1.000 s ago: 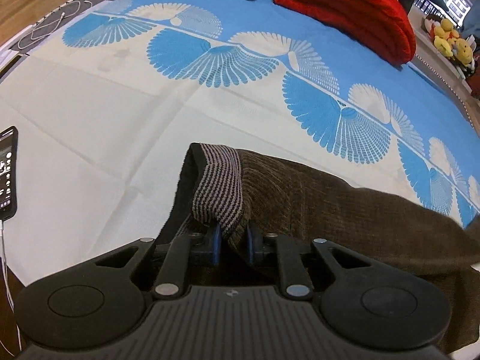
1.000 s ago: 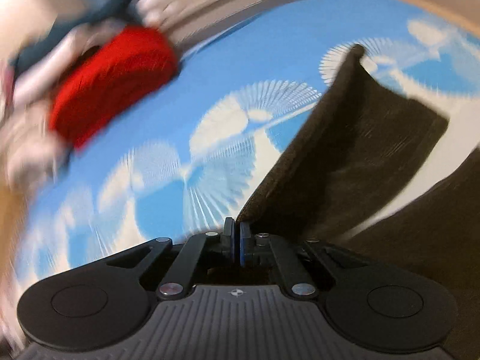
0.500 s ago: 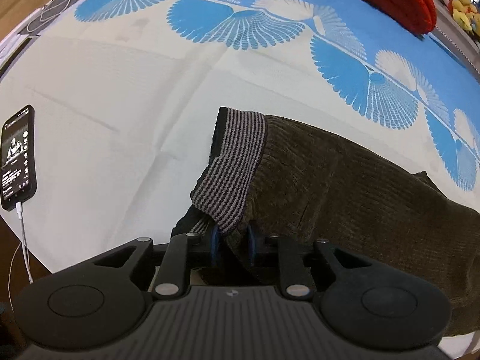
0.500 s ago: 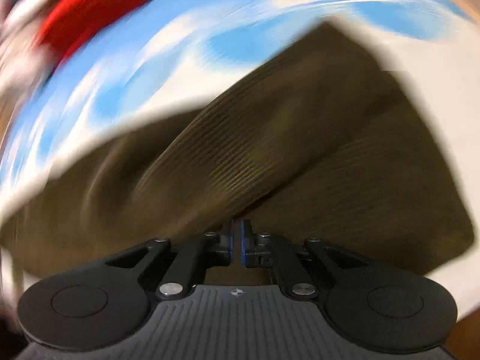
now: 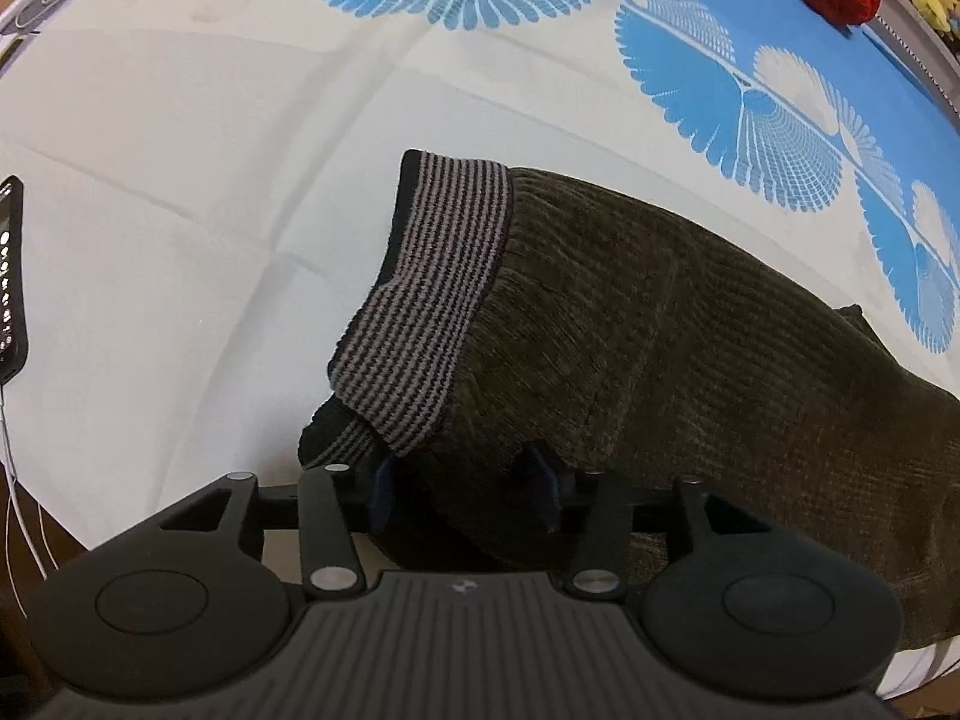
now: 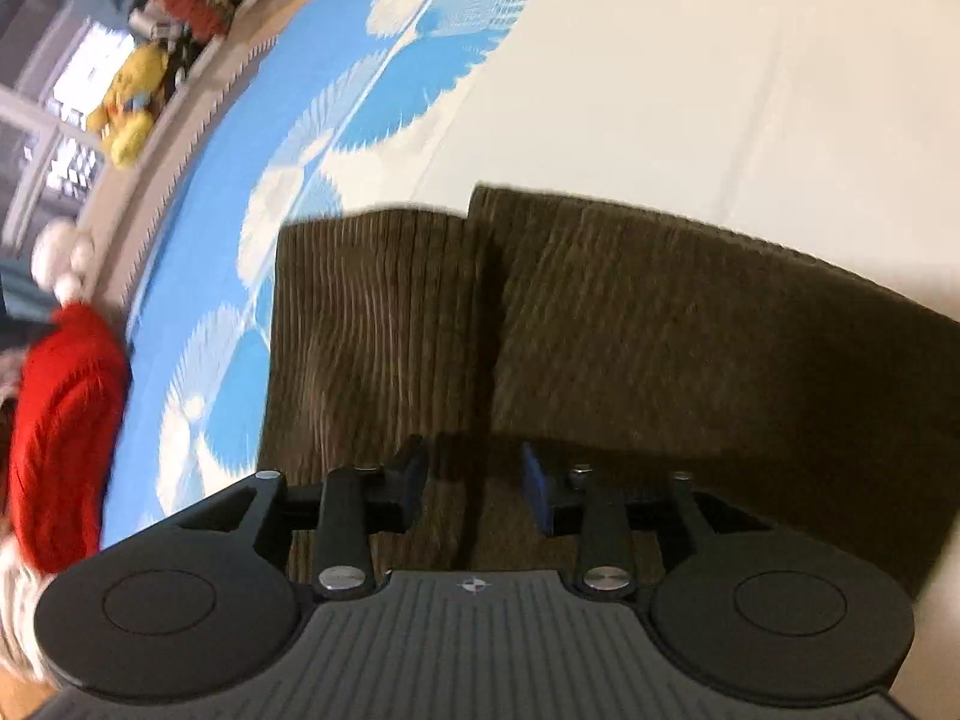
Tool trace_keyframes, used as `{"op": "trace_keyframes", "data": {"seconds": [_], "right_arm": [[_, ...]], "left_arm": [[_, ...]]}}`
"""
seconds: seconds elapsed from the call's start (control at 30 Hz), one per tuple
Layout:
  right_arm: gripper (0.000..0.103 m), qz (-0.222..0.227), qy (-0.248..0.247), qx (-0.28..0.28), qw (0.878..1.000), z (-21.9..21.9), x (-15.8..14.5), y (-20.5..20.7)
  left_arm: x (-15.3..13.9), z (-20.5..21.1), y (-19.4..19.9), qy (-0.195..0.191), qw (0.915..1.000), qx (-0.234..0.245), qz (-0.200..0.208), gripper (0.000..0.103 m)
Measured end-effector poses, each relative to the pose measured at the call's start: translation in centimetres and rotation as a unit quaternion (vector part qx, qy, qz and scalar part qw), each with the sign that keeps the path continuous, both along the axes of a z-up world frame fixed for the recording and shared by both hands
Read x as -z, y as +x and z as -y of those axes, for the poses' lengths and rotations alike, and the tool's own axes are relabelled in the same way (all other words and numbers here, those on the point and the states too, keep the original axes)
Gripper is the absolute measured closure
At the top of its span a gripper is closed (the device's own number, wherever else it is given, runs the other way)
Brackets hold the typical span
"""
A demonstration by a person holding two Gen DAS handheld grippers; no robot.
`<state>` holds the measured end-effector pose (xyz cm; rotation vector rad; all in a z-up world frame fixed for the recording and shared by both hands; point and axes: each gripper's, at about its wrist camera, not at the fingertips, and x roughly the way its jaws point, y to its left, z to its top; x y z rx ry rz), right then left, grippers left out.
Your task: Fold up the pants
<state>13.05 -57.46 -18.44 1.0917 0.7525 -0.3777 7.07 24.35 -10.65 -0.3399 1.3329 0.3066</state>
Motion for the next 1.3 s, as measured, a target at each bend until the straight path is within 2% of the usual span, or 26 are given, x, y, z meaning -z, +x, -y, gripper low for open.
{"op": "trace_keyframes", "data": {"seconds": [0.2,0.3,0.33,0.37,0.4,0.43,0.53,0.63,0.73,0.8,0.83,0.9,0.97,1.07,1.2,1.23,1.3], "right_arm": [[0.066,0.034,-0.002,0.027,0.999,0.5,0.9,1.6],[0.09,0.038,-0.019,0.019,0.999,0.6,0.6,2.1],[0.091,0.042,-0.025,0.019,0.999,0.7,0.3,2.3],[0.092,0.054,-0.03,0.021,0.998,0.8,-0.4,2.2],[0.094,0.067,-0.034,0.023,0.997,0.8,-1.4,1.9],[0.101,0.09,-0.042,0.029,0.995,0.9,-2.7,1.4],[0.101,0.153,-0.066,0.046,0.985,1.3,-6.3,-0.3],[0.101,0.173,-0.102,0.065,0.977,1.8,-9.0,-3.0],[0.101,0.149,-0.134,0.076,0.977,2.6,-10.2,-6.1],[0.101,0.097,-0.148,0.073,0.982,2.8,-10.1,-7.8],[0.101,0.066,-0.149,0.064,0.985,3.0,-9.6,-8.2],[0.101,-0.051,-0.14,0.011,0.989,3.5,-6.6,-7.9],[0.101,-0.118,-0.085,-0.021,0.989,4.4,-3.1,-8.1],[0.101,-0.116,-0.069,-0.021,0.991,5.5,-2.4,-8.8],[0.101,-0.076,-0.11,-0.046,0.99,4.6,-4.8,-8.1],[0.101,-0.071,-0.112,-0.043,0.99,4.4,-5.4,-8.4],[0.101,-0.094,-0.112,-0.034,0.989,4.6,-5.2,-8.3]], "left_arm": [[0.4,0.1,0.4,0.004,0.9999,-0.008,-0.006,0.051],[0.4,0.5,0.7,0.017,0.9998,-0.005,-0.007,0.057],[0.3,0.7,0.8,0.022,0.9997,-0.002,-0.004,0.065],[0.1,0.8,0.9,0.028,0.9996,-0.001,0.002,0.074],[-0.3,0.9,0.9,0.03,0.9995,-0.004,0.01,0.078],[-0.6,0.8,0.8,0.03,0.9994,-0.007,0.019,0.083],[-2.2,1.0,0.5,0.026,0.9977,-0.017,0.061,0.087],[-3.6,1.6,-0.2,0.029,0.9951,-0.005,0.094,0.088],[-4.4,1.8,-1.0,0.026,0.9937,0.008,0.109,0.088],[-4.2,1.7,-1.6,0.026,0.9946,0.016,0.099,0.088],[-3.8,1.7,-1.7,0.028,0.9955,0.022,0.088,0.088],[-2.8,1.7,-1.8,0.037,0.9969,0.042,0.055,0.088],[-2.0,1.5,-2.2,0.039,0.9969,0.059,0.034,0.088],[-2.6,0.9,-2.8,0.024,0.997,0.051,0.052,0.088],[-4.6,0.2,-3.6,0.008,0.9942,0.03,0.103,0.09],[-4.8,0.0,-3.8,0.008,0.9937,0.029,0.108,0.09],[-4.1,0.3,-3.5,0.015,0.9958,0.038,0.082,0.09]]}}
